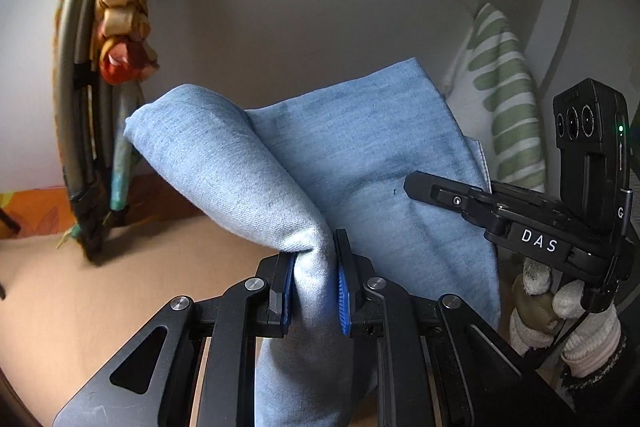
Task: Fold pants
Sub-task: 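Lift the gripped jeans with both tools and fold them over once more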
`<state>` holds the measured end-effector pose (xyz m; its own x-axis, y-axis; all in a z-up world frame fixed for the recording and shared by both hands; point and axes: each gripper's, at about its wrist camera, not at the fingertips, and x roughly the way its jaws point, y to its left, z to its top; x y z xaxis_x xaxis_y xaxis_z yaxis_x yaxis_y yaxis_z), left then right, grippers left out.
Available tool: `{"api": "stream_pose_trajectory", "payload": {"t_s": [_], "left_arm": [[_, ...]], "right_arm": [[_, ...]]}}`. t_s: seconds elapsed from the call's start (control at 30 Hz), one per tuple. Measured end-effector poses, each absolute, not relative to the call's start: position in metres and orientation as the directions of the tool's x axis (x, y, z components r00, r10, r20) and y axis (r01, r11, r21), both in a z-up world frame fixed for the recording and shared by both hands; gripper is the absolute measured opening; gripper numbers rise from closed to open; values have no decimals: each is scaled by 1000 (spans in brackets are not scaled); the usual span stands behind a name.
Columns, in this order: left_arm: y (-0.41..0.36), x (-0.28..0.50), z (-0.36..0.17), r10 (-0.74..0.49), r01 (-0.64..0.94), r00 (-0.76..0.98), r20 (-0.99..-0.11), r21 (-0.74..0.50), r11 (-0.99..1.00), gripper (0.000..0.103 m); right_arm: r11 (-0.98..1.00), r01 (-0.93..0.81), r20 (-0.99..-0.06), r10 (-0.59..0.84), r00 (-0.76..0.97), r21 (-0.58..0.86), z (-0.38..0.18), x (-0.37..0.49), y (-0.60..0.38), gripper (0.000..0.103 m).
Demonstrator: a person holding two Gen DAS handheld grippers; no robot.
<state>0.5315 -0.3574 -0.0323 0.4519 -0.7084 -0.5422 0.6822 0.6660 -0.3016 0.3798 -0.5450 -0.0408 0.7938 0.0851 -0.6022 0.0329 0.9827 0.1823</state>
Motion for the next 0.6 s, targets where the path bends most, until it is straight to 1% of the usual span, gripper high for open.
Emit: {"api": "stream_pose_trajectory", "payload": {"t_s": [0.17, 0.5, 0.6], "left_arm": [[-364, 549, -48, -695, 663, 452, -560, -311, 681, 15], [-363, 565, -63, -650, 630, 456, -608, -294, 718, 15], [-357, 570, -69, -639, 612, 444, -628, -308, 728, 16]], "right_arm": [[983, 42, -628, 80, 774, 177, -60, 409, -558, 17], [984, 51, -673, 78, 735, 169, -93, 438, -585, 17], [984, 51, -690, 82, 719, 170, -102, 450, -587, 18]]}}
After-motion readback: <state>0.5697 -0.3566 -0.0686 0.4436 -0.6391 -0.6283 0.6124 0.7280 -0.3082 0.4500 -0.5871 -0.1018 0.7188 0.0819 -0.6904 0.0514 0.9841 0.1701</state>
